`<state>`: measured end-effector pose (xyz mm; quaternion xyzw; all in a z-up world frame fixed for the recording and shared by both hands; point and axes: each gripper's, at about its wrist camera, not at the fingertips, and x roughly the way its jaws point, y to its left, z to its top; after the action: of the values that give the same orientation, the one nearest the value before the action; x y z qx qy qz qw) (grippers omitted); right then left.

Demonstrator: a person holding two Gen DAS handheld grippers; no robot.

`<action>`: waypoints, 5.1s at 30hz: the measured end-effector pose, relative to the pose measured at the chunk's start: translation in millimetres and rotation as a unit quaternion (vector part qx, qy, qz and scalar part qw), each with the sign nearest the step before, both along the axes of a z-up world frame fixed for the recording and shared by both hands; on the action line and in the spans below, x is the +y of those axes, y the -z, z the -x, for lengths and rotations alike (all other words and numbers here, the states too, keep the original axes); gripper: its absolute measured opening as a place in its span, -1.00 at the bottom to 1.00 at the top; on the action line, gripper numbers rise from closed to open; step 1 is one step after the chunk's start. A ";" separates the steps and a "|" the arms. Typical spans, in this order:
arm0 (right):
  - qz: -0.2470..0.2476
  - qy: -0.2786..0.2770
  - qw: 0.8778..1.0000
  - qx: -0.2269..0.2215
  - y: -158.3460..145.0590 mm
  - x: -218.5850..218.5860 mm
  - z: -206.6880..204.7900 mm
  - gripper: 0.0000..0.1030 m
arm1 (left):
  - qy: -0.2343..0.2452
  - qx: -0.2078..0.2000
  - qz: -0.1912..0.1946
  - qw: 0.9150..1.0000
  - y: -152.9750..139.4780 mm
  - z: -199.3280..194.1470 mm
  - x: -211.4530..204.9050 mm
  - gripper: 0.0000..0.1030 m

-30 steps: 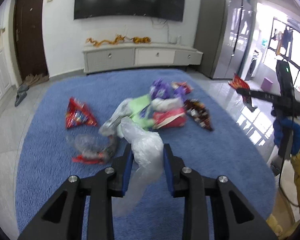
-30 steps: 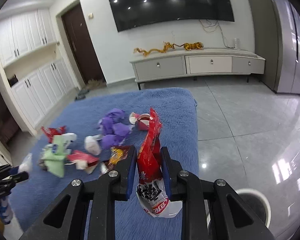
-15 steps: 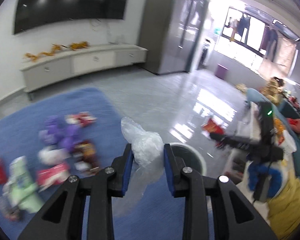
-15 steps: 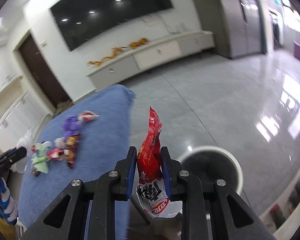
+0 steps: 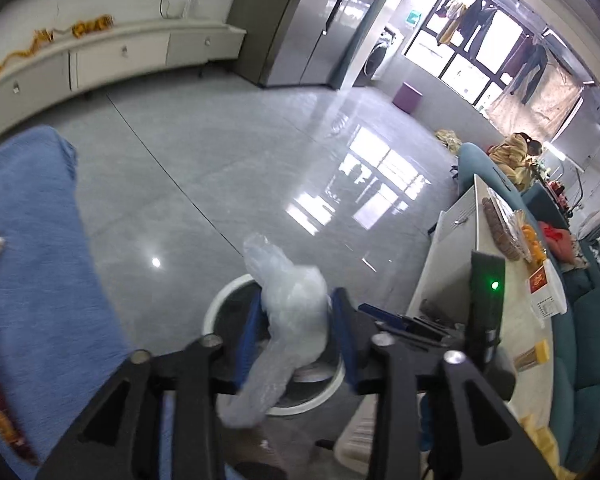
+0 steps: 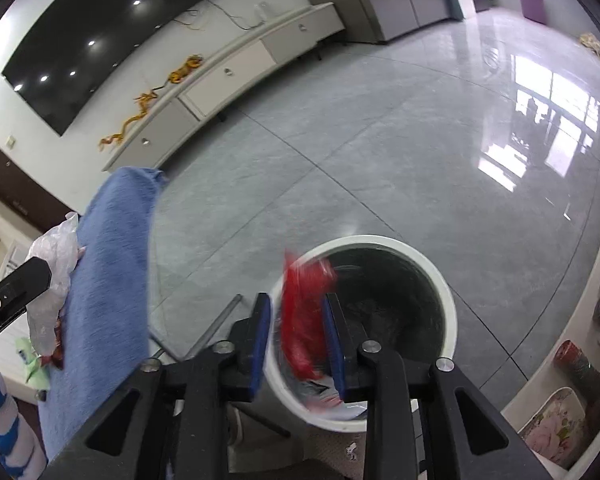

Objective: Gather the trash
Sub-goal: 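Carry both bags over the white bin and open both grippers, then grasp the green wrapper with the left gripper while the right grasps the brown chip bag, then carry both wrappers over the white bin and open both grippers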

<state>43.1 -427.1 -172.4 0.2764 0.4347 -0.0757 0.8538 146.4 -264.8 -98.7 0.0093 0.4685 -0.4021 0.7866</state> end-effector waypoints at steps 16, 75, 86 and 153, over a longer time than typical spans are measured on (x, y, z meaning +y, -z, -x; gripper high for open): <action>0.035 0.040 0.997 -0.048 -43.2 -0.8 25.0 -0.03 | -0.021 -0.055 0.014 0.998 -26.2 26.6 22.5 0.03; 0.103 -0.226 0.964 -0.100 -95.9 250.9 -54.9 -0.03 | -0.225 -0.064 -0.041 0.971 10.3 -4.7 397.8 0.01; 0.092 -0.291 0.950 -0.074 -71.7 293.0 -87.5 -0.03 | -0.223 -0.065 -0.070 0.970 19.0 -17.9 392.4 0.01; 0.058 -0.086 0.993 -0.048 -48.7 65.8 30.9 -0.40 | -0.015 -0.038 0.015 0.999 -29.1 16.6 51.2 -0.47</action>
<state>12.2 -361.3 -123.6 0.1918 0.4098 -0.0138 0.8917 129.8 -213.5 -69.6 0.0058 0.4323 -0.3967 0.8098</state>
